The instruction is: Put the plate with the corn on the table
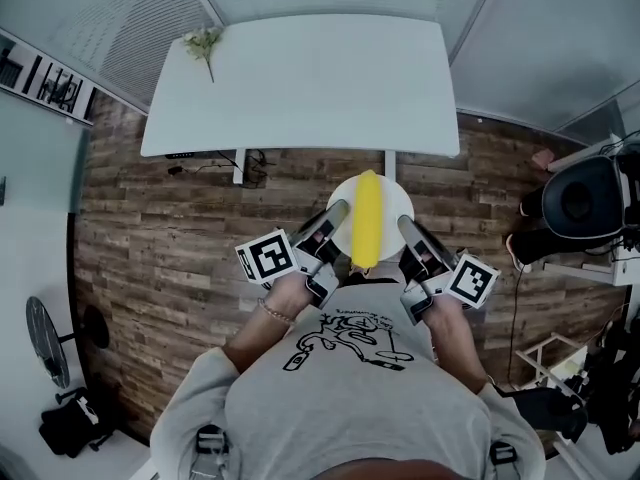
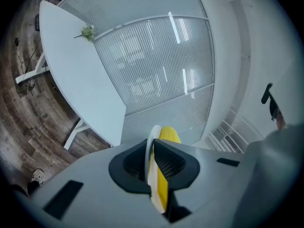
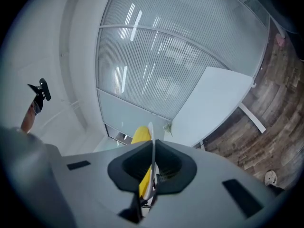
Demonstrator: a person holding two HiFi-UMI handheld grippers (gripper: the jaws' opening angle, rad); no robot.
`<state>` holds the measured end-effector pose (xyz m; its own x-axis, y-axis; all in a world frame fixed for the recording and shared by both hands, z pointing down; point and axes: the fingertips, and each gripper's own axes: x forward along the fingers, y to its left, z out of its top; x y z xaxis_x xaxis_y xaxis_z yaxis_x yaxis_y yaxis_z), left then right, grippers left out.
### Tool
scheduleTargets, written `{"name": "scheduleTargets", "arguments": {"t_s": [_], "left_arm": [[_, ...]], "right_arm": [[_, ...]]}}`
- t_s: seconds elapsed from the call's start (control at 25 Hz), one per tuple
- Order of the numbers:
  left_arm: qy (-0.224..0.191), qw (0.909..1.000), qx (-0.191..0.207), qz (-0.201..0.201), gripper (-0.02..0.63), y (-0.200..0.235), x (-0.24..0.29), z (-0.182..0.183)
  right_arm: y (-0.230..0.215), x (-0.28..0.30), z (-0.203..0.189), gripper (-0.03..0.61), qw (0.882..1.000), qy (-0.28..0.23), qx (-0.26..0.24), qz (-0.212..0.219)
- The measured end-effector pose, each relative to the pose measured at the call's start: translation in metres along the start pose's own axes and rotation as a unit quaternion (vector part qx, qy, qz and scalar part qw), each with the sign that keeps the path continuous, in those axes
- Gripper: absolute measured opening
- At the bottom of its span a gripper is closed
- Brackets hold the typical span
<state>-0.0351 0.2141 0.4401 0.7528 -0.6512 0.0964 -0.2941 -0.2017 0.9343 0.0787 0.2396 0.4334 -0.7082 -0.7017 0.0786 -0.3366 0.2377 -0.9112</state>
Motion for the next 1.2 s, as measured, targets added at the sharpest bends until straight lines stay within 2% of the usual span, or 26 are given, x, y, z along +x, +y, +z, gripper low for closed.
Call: {"name": "scheduleTargets", "arguments": {"t_s": [0.2, 0.56, 0.88, 1.2], "left_arm": [[-0.001, 1.0, -0.007, 0.002, 0.037, 0.005, 0.059, 0.011], [0.001, 1.0, -0.005, 0.006, 0.037, 0.02, 0.092, 0.047], [0.002, 1.0, -0.006, 0.005, 0.037, 0.041, 0.127, 0.106], [0.009, 1.0, -0.001, 0.004, 0.037, 0.064, 0.162, 0.189]], "right_arm": [[-0.03, 0.009, 0.053, 0.018, 1.0, 0.003, 0.003, -0.006], [-0.047, 0.045, 0.083, 0.018, 1.0, -0.003, 0.013, -0.004], [-0.061, 0.104, 0.12, 0.017, 1.0, -0.001, 0.015, -0.012], [-0.068, 0.187, 0.162, 0.018, 1.0, -0.003, 0.017, -0.013]]}}
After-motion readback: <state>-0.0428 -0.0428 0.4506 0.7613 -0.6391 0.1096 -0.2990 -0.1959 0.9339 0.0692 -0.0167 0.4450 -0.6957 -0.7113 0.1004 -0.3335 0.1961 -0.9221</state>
